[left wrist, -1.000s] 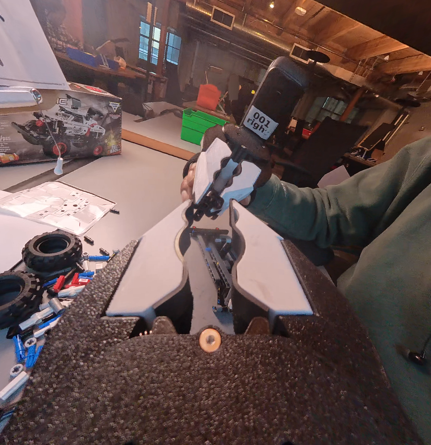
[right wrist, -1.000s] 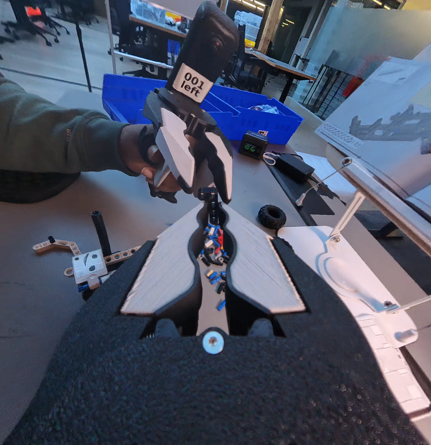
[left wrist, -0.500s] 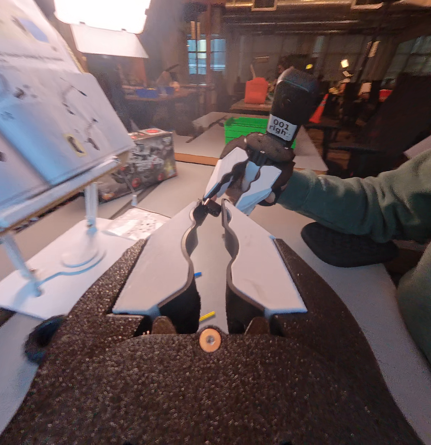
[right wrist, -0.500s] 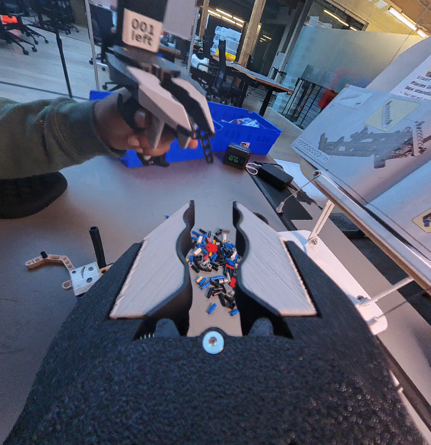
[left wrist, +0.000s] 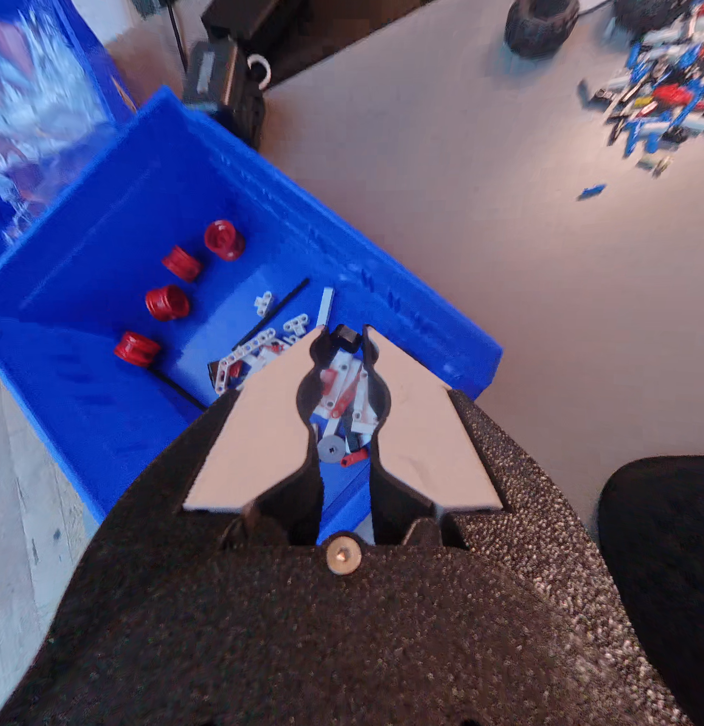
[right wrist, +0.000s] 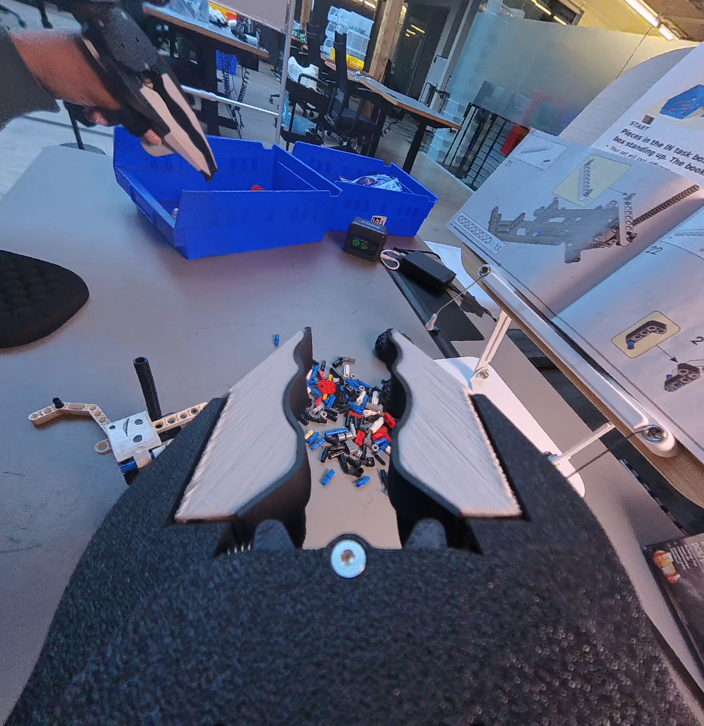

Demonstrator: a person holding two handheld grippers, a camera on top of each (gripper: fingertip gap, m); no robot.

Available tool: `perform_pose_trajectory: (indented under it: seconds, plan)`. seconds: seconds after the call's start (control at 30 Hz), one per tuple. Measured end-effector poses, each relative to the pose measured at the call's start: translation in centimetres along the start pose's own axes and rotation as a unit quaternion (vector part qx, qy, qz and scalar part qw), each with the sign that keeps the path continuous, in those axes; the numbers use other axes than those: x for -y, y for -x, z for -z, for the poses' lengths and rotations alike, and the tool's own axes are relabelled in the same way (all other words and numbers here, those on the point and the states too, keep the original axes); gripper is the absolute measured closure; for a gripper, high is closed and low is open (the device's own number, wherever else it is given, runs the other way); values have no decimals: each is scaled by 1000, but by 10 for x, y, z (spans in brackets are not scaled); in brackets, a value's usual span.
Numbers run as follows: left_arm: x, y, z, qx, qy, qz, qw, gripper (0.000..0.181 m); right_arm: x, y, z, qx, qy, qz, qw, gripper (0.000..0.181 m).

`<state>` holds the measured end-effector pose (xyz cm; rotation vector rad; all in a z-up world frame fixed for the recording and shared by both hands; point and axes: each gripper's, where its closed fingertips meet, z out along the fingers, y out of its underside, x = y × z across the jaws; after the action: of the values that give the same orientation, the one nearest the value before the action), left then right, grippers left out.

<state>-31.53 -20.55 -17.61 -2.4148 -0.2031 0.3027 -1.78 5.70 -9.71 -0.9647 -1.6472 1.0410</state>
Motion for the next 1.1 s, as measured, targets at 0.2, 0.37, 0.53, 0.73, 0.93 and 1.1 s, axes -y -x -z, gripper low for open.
perform_pose_trajectory:
  seconds: [0.2, 0.37, 0.53, 0.73, 0.93, 1.1]
  plan:
    - [-39, -2, -26, -13, 63, 22, 998, 164, -1, 3, 1, 6, 5, 2, 1000, 146]
    - [-24, 2, -20, 4, 41, 24, 999, 156, -5, 1, 2, 7, 10, -2, 1000, 147]
    - [25, -9, 8, 23, -51, 3, 998, 154, -8, 0, 3, 8, 10, -6, 1000, 147]
    - [73, -128, 27, -139, -126, -95, 978, 152, -8, 2, 3, 13, 11, -7, 1000, 148]
    - [35, -271, -2, -328, -51, -176, 927, 153, -11, 5, 2, 17, 17, 0, 1000, 149]
    - [-7, -337, -34, -381, 27, -205, 901, 154, -13, 8, 3, 22, 22, 3, 1000, 151]
